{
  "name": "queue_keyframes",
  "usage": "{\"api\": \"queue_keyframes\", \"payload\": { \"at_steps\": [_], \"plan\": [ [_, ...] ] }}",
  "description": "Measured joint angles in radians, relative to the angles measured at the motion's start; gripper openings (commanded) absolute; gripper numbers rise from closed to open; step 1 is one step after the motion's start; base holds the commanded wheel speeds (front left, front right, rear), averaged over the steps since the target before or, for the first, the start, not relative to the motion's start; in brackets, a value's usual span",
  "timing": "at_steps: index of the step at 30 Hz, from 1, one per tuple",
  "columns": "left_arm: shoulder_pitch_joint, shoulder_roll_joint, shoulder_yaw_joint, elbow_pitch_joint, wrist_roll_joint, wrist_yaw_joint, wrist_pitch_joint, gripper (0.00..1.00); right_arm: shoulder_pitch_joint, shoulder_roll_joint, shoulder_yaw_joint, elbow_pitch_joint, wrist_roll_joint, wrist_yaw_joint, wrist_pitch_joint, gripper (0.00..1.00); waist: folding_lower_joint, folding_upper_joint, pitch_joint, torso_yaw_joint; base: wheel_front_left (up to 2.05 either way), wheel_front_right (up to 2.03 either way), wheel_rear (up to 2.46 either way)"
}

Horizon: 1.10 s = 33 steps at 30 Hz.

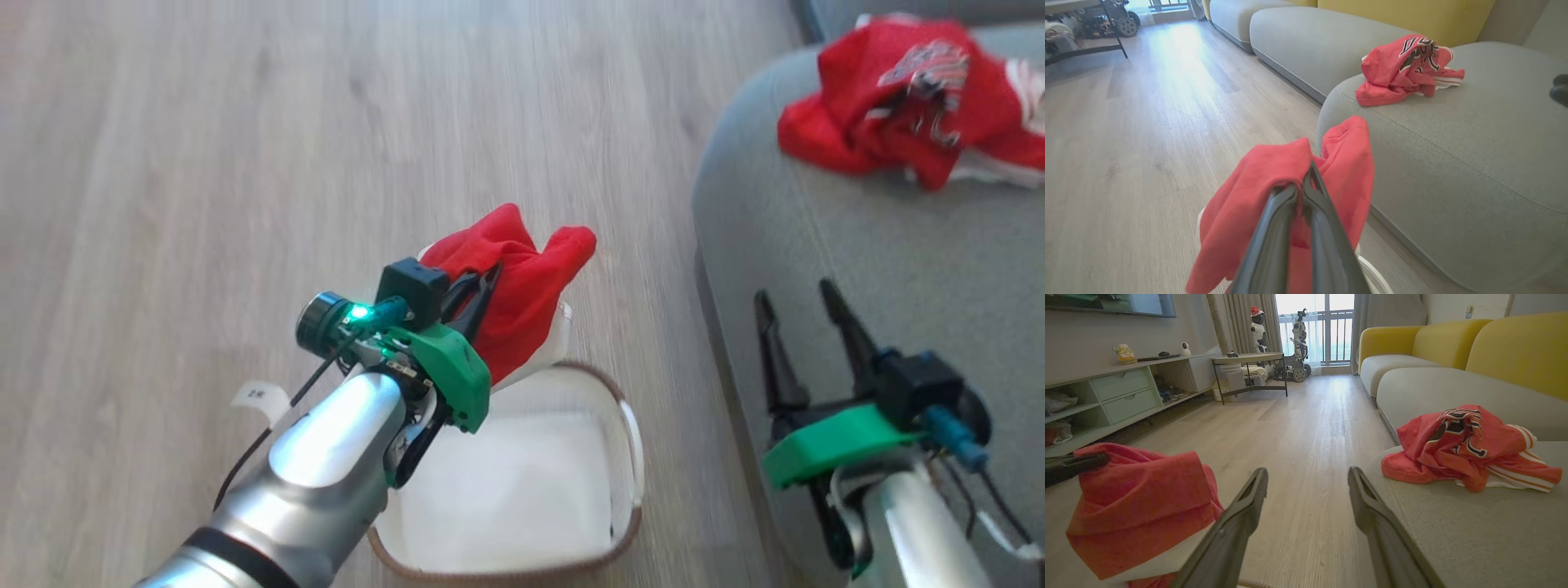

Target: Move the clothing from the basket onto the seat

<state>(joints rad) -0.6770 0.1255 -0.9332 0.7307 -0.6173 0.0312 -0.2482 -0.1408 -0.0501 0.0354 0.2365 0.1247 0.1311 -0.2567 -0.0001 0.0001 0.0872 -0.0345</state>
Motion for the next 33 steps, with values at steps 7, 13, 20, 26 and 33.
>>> {"api": "queue_keyframes", "payload": {
  "at_steps": [7,13,20,26,33],
  "plan": [
    [0.004,0.012,0.006,-0.088,-0.013,0.004,0.030,0.00,0.031,0.000,0.063,0.041,0.018,0.000,0.000,1.00,0.0000,0.0000,-0.128,0.032,0.00,0.00,0.00],
    [-0.027,0.012,0.005,-0.171,-0.015,0.014,0.073,0.00,0.031,0.000,0.094,0.066,0.018,0.000,0.000,1.00,0.0000,0.0000,-0.176,0.055,0.00,0.00,0.00],
    [-0.089,0.006,0.004,-0.235,-0.015,0.022,0.104,0.00,0.025,0.000,0.150,0.116,0.018,0.000,0.000,1.00,0.0000,0.0000,-0.205,0.071,0.00,0.00,0.00],
    [-0.118,-0.001,0.003,-0.255,-0.015,0.022,0.125,0.00,-0.024,-0.001,0.233,0.161,0.016,0.000,0.000,1.00,0.0000,0.0000,-0.211,0.079,0.00,0.00,0.00],
    [-0.122,-0.004,-0.002,-0.262,-0.015,0.022,0.133,0.00,-0.084,-0.003,0.287,0.131,-0.011,0.000,0.000,1.00,0.0000,0.0000,-0.208,0.086,0.00,0.00,0.00]
  ]
}}
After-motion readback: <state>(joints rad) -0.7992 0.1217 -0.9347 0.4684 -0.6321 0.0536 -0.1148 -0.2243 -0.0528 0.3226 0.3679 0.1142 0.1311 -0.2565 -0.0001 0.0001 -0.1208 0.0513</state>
